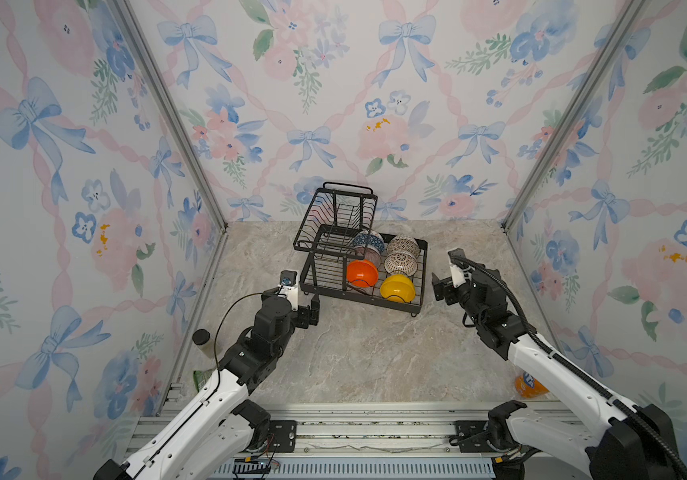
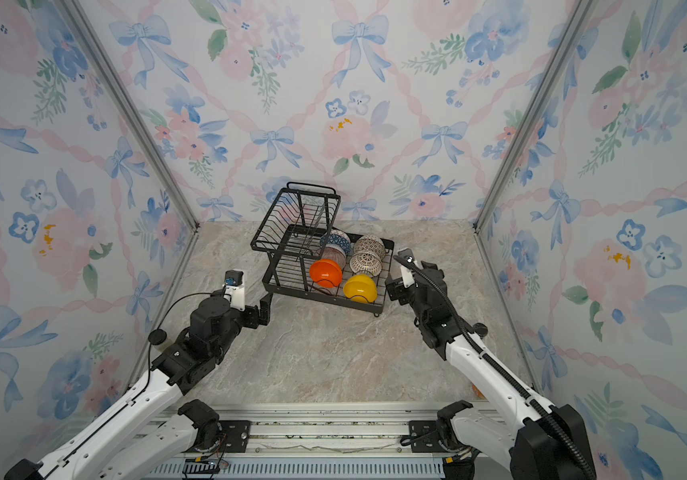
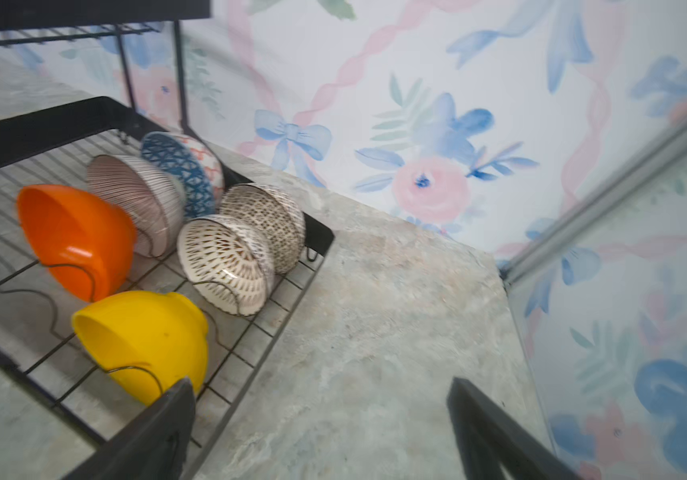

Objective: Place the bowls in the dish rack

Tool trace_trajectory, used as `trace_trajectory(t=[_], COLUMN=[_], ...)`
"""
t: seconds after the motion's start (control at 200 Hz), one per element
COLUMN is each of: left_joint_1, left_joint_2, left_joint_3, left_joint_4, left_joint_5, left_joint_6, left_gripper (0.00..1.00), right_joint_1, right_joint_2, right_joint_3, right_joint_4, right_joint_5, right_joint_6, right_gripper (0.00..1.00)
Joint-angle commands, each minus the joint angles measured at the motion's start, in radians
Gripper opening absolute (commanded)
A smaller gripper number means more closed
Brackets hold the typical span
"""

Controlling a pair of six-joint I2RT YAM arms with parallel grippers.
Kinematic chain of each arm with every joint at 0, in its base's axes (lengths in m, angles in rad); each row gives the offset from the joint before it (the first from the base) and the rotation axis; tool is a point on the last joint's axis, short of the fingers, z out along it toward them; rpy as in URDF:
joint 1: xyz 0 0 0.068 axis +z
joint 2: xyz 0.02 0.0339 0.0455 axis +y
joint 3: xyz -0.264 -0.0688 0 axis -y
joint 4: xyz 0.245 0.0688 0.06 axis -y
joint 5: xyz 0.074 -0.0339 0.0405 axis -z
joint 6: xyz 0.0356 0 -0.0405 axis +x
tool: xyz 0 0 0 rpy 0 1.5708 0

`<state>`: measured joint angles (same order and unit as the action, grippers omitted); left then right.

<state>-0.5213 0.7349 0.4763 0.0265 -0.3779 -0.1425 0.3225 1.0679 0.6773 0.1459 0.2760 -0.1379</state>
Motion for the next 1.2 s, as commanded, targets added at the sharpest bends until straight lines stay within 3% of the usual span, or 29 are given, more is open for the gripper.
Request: trace_trajectory(t=[0.0, 0.135, 0.37, 0.5, 0.56, 0.755, 0.825, 0.88, 0.955, 1.0, 1.06, 1.1, 1.195], left_joint_1=[0.019, 0.1, 0.283, 0.39, 0.424, 0.449, 0.453, 0.459, 0.466, 0.468, 0.477, 0.478, 0.482], left_joint_2=[-0.024, 0.062, 0.213, 0.305, 0.372, 0.553, 0.61, 0.651, 0.707, 0.733, 0.81, 0.791, 0.835], left_joint_3=[-0.154, -0.206, -0.284, -0.324, -0.326, -0.253, -0.21, -0.18, -0.134, -0.122, -0.181, -0.2, -0.238], left_joint_4=[0.392, 0.461, 0.638, 0.773, 0.811, 0.877, 0.877, 0.877, 0.875, 0.876, 1.082, 1.062, 1.191], left_joint_5=[-0.11, -0.137, -0.06, 0.029, 0.064, 0.163, 0.161, 0.168, 0.179, 0.186, 0.207, 0.212, 0.232], left_joint_6=[0.066, 0.068, 0.047, 0.027, 0.024, 0.051, 0.059, 0.062, 0.081, 0.095, 0.112, 0.098, 0.114], left_gripper=[0.98, 0.98, 0.98, 0.98, 0.98, 0.98, 0.98, 0.98, 0.98, 0.98, 0.98, 0.98, 0.98], right_joint_1=[-0.085, -0.118, -0.123, -0.127, -0.119, -0.123, -0.168, -0.222, -0.239, -0.209, -0.228, -0.241, -0.249], right_joint_2=[-0.005, 0.038, 0.126, 0.25, 0.266, 0.375, 0.46, 0.412, 0.479, 0.497, 0.48, 0.478, 0.48], right_joint_3=[-0.078, -0.149, -0.249, -0.288, -0.258, -0.201, -0.257, -0.259, -0.313, -0.31, -0.291, -0.289, -0.288], right_joint_4=[0.054, 0.121, 0.298, 0.485, 0.449, 0.515, 0.734, 0.633, 0.818, 0.836, 0.773, 0.766, 0.765], right_joint_5=[0.077, 0.144, 0.226, 0.235, 0.223, 0.188, 0.13, 0.043, -0.023, -0.013, -0.047, -0.071, -0.083], right_joint_6=[0.246, 0.259, 0.226, 0.201, 0.189, 0.092, 0.101, 0.164, 0.144, 0.113, 0.128, 0.135, 0.139], right_gripper=[0.97, 0.97, 0.97, 0.97, 0.97, 0.97, 0.97, 0.97, 0.97, 0.97, 0.97, 0.97, 0.97])
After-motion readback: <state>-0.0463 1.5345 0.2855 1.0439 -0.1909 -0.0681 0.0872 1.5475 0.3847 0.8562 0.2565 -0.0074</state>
